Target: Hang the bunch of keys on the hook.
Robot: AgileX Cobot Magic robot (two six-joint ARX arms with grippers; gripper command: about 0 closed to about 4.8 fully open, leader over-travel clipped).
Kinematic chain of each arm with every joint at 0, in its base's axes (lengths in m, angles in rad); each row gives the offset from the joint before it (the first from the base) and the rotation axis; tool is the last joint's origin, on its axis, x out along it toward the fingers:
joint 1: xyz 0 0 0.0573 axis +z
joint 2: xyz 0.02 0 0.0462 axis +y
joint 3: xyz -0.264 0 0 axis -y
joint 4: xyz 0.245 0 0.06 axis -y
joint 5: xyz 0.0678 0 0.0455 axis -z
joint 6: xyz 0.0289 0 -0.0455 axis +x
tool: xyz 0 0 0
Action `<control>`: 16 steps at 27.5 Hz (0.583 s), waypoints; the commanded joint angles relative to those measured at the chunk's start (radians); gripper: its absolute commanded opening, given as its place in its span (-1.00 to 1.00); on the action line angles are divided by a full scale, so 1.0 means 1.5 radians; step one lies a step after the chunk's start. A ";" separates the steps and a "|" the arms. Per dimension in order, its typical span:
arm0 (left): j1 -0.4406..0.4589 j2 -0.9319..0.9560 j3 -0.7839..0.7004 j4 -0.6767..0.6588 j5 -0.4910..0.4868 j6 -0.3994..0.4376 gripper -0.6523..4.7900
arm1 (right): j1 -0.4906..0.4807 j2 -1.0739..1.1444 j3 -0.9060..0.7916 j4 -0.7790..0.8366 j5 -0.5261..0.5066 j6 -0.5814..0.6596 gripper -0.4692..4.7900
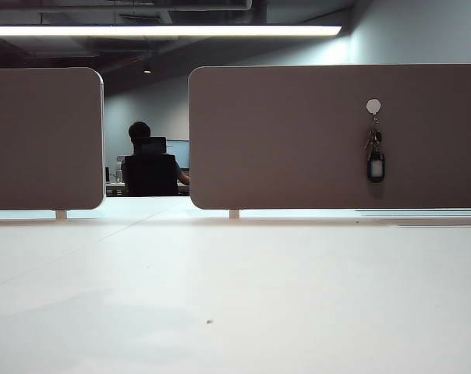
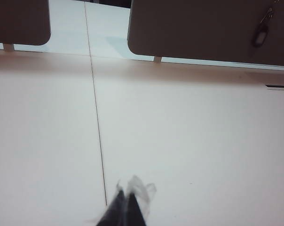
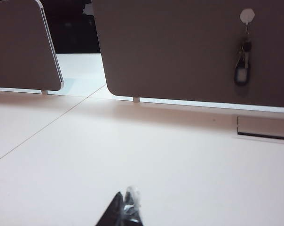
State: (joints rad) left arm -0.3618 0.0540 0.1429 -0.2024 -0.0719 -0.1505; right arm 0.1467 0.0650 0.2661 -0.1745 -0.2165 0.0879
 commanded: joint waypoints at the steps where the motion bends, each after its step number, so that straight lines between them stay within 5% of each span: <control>1: 0.000 0.000 -0.032 0.048 -0.001 0.000 -0.78 | 0.000 -0.043 -0.048 0.009 -0.001 0.024 -0.86; 16: 0.001 0.000 -0.090 0.014 -0.002 -0.005 -0.78 | 0.000 -0.042 -0.132 -0.010 0.011 0.033 -0.86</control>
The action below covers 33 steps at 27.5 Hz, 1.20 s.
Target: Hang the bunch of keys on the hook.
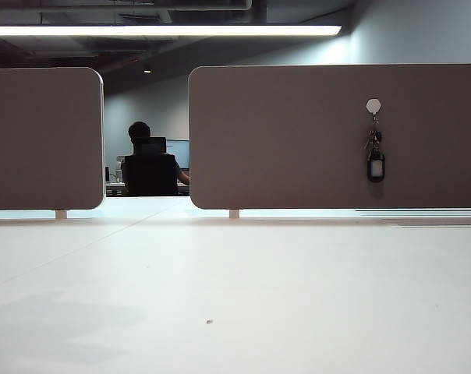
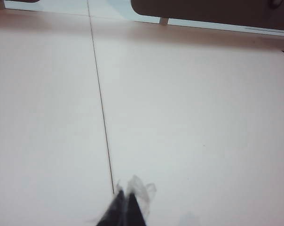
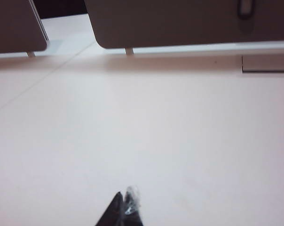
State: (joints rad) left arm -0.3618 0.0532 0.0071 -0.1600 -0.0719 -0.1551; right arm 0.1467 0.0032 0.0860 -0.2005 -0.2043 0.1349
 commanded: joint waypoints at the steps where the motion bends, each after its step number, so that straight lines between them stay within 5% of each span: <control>1: 0.000 0.000 0.000 -0.013 0.002 -0.002 -0.78 | -0.001 -0.001 -0.019 0.007 0.003 0.002 -0.86; 15: 0.012 -0.005 0.001 -0.016 0.010 -0.006 -0.77 | -0.001 -0.001 -0.056 0.039 0.128 -0.020 -0.85; 25: 0.192 -0.032 0.001 -0.017 0.033 -0.007 -0.77 | -0.005 -0.001 -0.056 0.113 0.140 -0.020 -0.85; 33: 0.263 -0.032 0.001 -0.017 0.031 -0.007 -0.77 | -0.004 -0.001 -0.055 0.101 0.134 -0.020 -0.82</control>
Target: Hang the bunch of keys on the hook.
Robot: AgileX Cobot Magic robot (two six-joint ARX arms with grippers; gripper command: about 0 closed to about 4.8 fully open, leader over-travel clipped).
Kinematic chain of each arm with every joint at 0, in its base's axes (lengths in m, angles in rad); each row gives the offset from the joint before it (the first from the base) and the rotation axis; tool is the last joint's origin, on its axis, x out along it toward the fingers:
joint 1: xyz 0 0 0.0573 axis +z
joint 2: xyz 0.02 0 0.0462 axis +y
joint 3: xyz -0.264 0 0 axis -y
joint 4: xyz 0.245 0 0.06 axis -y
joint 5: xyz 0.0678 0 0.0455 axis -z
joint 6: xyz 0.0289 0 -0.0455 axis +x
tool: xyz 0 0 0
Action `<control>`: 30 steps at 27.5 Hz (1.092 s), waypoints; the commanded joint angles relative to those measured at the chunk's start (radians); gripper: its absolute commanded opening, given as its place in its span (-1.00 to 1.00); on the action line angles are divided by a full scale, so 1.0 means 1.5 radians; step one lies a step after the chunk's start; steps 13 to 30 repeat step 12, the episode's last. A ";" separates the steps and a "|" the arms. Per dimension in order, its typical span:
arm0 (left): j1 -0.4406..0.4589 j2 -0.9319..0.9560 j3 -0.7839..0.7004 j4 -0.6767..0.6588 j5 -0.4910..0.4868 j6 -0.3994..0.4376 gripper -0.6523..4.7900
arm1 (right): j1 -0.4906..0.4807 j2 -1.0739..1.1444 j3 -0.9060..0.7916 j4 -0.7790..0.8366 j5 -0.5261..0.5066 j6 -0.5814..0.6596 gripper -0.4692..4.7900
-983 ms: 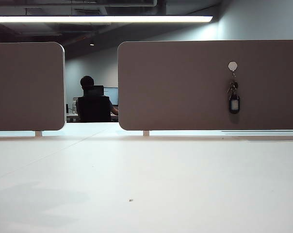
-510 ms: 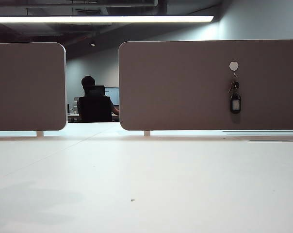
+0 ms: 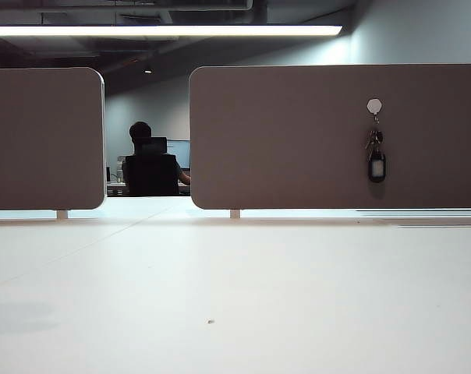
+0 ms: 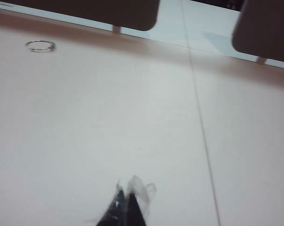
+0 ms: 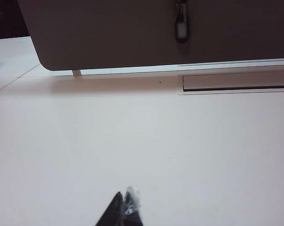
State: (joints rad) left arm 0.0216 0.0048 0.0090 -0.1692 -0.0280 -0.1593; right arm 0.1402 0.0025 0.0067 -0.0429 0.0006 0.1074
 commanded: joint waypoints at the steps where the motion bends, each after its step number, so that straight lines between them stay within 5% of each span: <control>1: 0.008 0.001 -0.001 -0.011 0.002 -0.004 -0.77 | 0.001 0.000 -0.003 -0.008 -0.005 -0.002 -0.82; 30: 0.008 0.001 -0.001 -0.011 0.004 -0.004 -0.77 | 0.000 0.000 -0.003 -0.009 -0.002 -0.002 -0.82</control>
